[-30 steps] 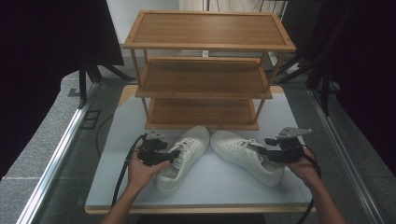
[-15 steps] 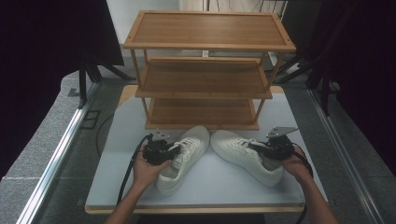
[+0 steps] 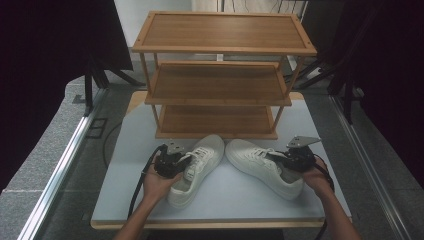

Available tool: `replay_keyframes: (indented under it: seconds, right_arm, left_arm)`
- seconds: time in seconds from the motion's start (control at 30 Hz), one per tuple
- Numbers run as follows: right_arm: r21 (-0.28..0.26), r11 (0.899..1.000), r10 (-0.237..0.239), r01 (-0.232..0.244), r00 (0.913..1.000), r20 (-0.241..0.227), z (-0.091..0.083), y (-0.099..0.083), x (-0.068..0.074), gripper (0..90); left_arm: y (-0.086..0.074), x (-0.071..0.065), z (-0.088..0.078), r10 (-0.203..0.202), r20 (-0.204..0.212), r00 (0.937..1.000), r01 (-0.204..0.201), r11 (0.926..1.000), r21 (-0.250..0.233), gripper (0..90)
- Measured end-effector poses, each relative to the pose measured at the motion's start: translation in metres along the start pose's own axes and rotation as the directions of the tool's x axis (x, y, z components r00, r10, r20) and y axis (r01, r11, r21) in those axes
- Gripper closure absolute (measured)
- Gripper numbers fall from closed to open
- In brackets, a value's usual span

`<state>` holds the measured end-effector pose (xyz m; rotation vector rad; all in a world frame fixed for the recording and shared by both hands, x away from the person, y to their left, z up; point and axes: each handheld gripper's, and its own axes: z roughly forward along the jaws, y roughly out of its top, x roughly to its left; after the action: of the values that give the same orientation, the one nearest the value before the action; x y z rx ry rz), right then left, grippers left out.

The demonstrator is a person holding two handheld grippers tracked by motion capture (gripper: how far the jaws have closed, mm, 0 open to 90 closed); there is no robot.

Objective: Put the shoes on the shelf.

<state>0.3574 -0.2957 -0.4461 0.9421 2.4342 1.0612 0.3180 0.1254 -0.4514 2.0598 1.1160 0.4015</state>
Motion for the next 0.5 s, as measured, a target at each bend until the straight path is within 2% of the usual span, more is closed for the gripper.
replay_keyframes:
  seconds: [0.07,0.2,0.37,0.47,0.5]
  right_arm:
    - [-0.007,1.000,0.025,-0.025,0.9997,-0.003,0.000,-0.001,-0.001,81.6]
    - [-0.012,0.999,0.043,-0.043,0.9991,0.001,-0.002,-0.001,0.000,81.5]
    - [-0.055,0.994,0.095,-0.095,0.9955,0.005,-0.007,-0.006,0.001,81.5]
    - [-0.086,0.989,0.124,-0.124,0.9922,-0.003,-0.011,-0.010,0.001,81.5]
    - [-0.113,0.982,0.151,-0.152,0.9883,-0.017,-0.015,-0.013,0.001,81.4]
  left_arm:
    - [-0.001,0.002,-0.001,-0.008,0.011,0.9999,0.008,0.9999,-0.013,82.7]
    - [-0.003,0.002,-0.002,-0.015,0.026,0.9996,0.016,0.9996,-0.025,83.0]
    - [-0.006,0.004,-0.006,-0.030,0.060,0.9977,0.033,0.9983,-0.048,83.0]
    - [-0.009,0.008,-0.012,-0.064,0.094,0.9935,0.071,0.9941,-0.082,83.0]
    - [-0.009,0.010,-0.015,-0.081,0.110,0.9906,0.092,0.9913,-0.095,82.9]
